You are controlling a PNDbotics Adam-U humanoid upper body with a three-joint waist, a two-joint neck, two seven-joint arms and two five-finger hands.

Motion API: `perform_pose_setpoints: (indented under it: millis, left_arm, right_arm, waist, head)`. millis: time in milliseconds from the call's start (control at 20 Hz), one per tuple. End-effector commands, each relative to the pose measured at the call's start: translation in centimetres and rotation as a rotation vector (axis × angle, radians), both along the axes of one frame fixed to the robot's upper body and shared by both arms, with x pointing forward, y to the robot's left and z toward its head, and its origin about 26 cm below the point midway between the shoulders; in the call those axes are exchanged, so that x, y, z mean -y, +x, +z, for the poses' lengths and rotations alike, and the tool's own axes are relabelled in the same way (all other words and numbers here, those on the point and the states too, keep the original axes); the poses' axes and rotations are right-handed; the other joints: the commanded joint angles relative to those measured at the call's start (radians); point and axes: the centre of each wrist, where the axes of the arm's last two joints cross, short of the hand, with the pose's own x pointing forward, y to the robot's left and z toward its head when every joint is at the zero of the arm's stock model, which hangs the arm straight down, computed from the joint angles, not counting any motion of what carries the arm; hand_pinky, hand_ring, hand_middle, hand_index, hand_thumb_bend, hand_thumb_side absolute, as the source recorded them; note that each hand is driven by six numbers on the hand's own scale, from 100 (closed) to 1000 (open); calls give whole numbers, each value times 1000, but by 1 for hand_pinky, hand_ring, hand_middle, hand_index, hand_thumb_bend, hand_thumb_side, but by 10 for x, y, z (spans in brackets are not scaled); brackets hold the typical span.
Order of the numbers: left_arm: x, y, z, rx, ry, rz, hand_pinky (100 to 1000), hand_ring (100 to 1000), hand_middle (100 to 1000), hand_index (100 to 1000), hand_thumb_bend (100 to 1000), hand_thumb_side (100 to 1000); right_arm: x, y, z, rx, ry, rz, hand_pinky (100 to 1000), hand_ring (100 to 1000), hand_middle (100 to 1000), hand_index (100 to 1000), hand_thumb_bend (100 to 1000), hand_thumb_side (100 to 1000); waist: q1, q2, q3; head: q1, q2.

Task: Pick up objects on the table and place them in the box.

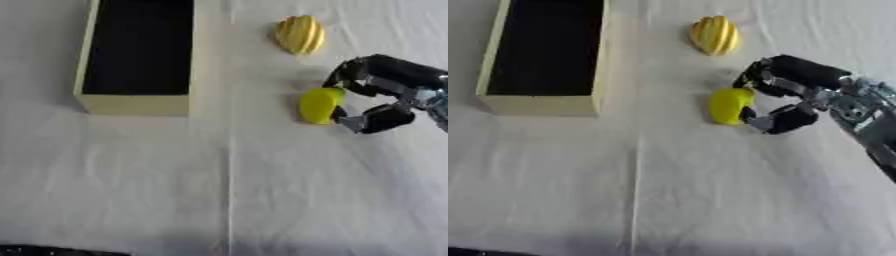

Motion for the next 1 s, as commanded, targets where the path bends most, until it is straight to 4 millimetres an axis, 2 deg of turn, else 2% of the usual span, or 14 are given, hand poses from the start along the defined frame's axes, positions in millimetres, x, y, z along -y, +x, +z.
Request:
perform_pose_setpoints:
  millis: [50, 300, 650, 850, 1000]
  left_arm:
    - [-4, -4, 7, 24, 19, 9, 771, 766, 679, 855, 100, 608]
    - [-6, -5, 6, 26, 24, 19, 772, 766, 679, 856, 100, 607]
    - [-3, -5, 14, 68, 37, -5, 774, 767, 680, 856, 100, 606]
    - [13, -3, 22, 103, 50, -89, 776, 768, 681, 857, 100, 609]
    - [26, -1, 28, 121, 53, -167, 776, 769, 682, 858, 100, 611]
  right_arm:
    - [-5, -11, 25, 60, 9, 37, 844, 711, 100, 527, 100, 198]
    - [-22, -26, 54, 151, 82, 110, 822, 679, 100, 521, 100, 205]
    - [-25, -29, 104, 362, 207, 128, 803, 651, 100, 520, 100, 234]
    - [-35, -29, 122, 430, 259, 114, 799, 647, 100, 518, 100, 253]
    - [-40, -25, 131, 438, 305, 83, 798, 643, 100, 511, 100, 284]
  waist:
    - [10, -29, -5]
    - [17, -36, -16]
    - [22, -51, -18]
    - [25, -65, 4]
    - [19, -71, 45]
  head:
    - [7, -8]
    - [10, -17]
    - [2, -19]
    - [-34, -17]
    - [-87, -22]
